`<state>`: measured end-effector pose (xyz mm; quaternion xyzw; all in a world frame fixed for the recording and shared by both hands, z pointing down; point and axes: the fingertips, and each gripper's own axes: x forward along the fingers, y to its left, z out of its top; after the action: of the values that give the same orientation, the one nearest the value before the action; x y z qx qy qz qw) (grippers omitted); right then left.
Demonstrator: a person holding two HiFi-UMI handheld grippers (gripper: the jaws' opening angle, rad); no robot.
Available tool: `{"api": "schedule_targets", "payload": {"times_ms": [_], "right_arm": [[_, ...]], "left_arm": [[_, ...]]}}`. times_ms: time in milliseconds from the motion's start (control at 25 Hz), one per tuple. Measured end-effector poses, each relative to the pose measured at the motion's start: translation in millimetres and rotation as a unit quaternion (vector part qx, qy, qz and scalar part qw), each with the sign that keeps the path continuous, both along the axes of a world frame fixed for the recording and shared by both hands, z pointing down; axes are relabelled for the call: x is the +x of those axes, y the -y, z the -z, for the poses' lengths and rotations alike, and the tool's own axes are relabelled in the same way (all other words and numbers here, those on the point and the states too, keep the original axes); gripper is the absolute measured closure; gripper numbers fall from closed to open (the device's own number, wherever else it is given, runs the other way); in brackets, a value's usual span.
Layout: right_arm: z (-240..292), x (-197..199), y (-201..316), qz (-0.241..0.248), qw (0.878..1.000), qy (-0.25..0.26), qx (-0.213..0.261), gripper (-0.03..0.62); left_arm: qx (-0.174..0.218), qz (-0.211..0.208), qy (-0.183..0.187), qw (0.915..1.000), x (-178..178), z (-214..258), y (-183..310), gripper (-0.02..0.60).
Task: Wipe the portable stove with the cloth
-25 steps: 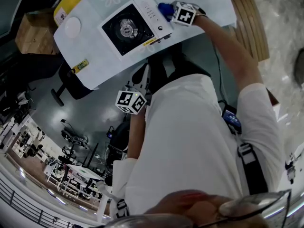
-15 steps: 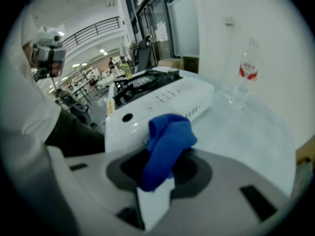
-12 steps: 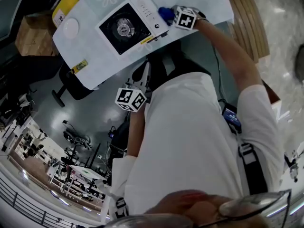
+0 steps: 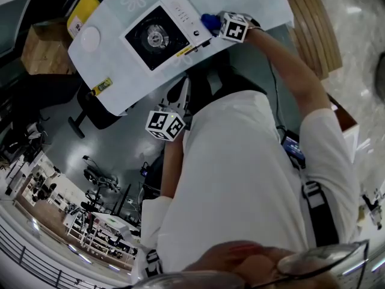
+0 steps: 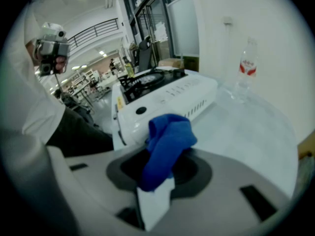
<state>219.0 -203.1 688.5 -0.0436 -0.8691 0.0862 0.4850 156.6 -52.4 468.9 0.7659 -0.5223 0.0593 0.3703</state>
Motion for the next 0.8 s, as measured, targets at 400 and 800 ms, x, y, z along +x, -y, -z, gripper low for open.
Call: {"api": "schedule_targets", "payload": {"times_ms": [400, 800], "right_arm": [[5.2, 14.5, -20.8, 0.003, 1.000, -0.006, -0.002, 0.462], [16.8, 30.0, -28.9, -0.051, 0.998, -0.005, -0.025, 0.462]], "left_arm": [[0.014, 0.002, -0.005, 0.9999, 4.0, 7.1, -3.0, 0.551], [0.027, 0.021, 0.000, 0.9994, -1.9, 17.2, -6.3, 0.551]]}}
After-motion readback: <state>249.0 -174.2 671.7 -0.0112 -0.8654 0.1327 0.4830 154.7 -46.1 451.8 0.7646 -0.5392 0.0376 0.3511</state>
